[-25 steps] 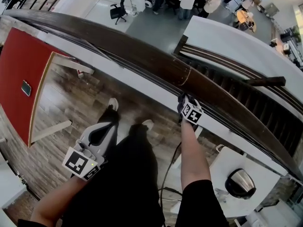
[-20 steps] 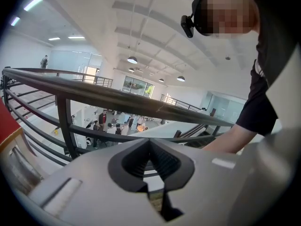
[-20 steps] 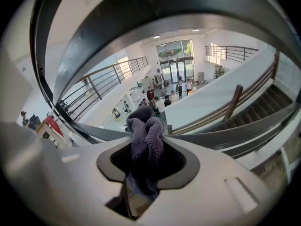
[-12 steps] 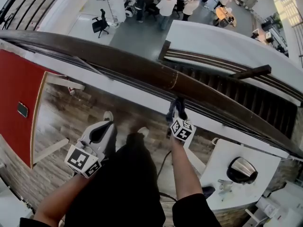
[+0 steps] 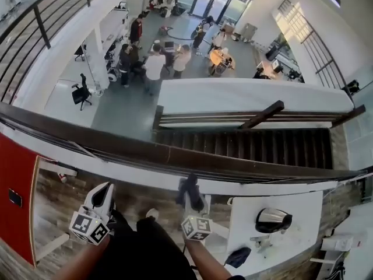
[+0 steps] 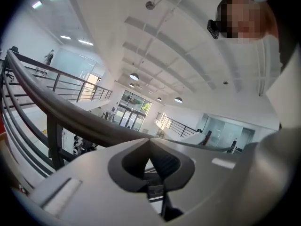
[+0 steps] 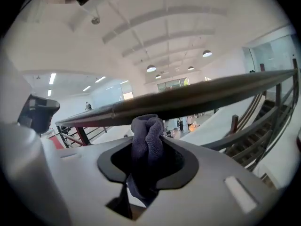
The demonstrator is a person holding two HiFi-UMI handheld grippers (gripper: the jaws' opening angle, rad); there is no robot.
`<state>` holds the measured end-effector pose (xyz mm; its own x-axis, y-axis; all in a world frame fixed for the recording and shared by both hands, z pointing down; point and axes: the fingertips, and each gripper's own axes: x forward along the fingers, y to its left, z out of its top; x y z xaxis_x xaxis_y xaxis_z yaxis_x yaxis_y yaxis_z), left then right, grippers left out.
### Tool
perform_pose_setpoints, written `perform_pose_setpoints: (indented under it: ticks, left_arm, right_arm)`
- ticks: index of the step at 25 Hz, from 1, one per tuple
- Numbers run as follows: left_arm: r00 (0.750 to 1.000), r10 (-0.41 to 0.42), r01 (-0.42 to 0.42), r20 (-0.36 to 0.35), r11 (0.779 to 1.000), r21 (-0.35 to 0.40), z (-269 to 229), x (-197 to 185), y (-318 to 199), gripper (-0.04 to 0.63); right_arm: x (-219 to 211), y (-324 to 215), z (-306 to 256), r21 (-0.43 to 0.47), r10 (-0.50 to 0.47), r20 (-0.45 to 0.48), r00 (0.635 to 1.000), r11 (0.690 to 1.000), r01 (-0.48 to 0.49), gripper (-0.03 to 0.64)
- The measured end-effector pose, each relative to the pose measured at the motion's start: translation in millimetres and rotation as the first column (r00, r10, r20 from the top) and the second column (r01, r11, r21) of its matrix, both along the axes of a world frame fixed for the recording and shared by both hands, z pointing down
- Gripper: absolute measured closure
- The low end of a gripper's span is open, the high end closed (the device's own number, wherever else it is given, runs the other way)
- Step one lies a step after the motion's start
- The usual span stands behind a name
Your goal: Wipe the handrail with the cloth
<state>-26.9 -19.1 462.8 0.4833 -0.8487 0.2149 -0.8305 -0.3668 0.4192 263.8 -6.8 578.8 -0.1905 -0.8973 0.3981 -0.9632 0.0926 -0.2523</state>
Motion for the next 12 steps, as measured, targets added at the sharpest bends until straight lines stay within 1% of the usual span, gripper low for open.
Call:
perform_pose_setpoints:
  ticks: [2, 4, 6, 7, 10, 12]
  left_arm:
    - [1.0, 0.018, -0.018, -0.016, 1.0, 0.004, -2, 3, -5, 0.597]
    - [0.998, 0.042, -0.043, -0.047, 0.999, -0.005, 0, 12, 0, 0.597]
    - [0.997, 0.058, -0.058, -0.046, 0.998, -0.004, 0, 16, 6, 0.598]
    - [0.998, 0.058, -0.058, -0.037, 0.998, 0.005, -1, 17, 6, 0.597]
    - [0.999, 0.035, -0.032, -0.027, 0.997, 0.076, -8, 18, 0, 0.597]
    - [0.999, 0.038, -0.034, -0.026, 0.99, 0.135, -17, 25, -1, 0.597]
  right_arm:
    - [-3, 6, -24, 0.046, -0.003, -0.009, 1.0, 0.999, 0.003, 0.505]
    - [-1, 16, -38, 0.05, 0.004, 0.005, 1.0, 0.999, -0.004, 0.505]
    - [-2, 23, -53, 0.064, 0.01, 0.003, 1.0, 0.998, -0.01, 0.505]
    - [-4, 25, -63, 0.089, 0.007, -0.012, 1.0, 0.996, -0.006, 0.505]
    - [-9, 25, -90, 0.181, -0.008, -0.075, 0.997, 0.983, 0.022, 0.505]
    - [-10, 25, -98, 0.211, -0.015, -0.095, 0.995, 0.977, 0.035, 0.505]
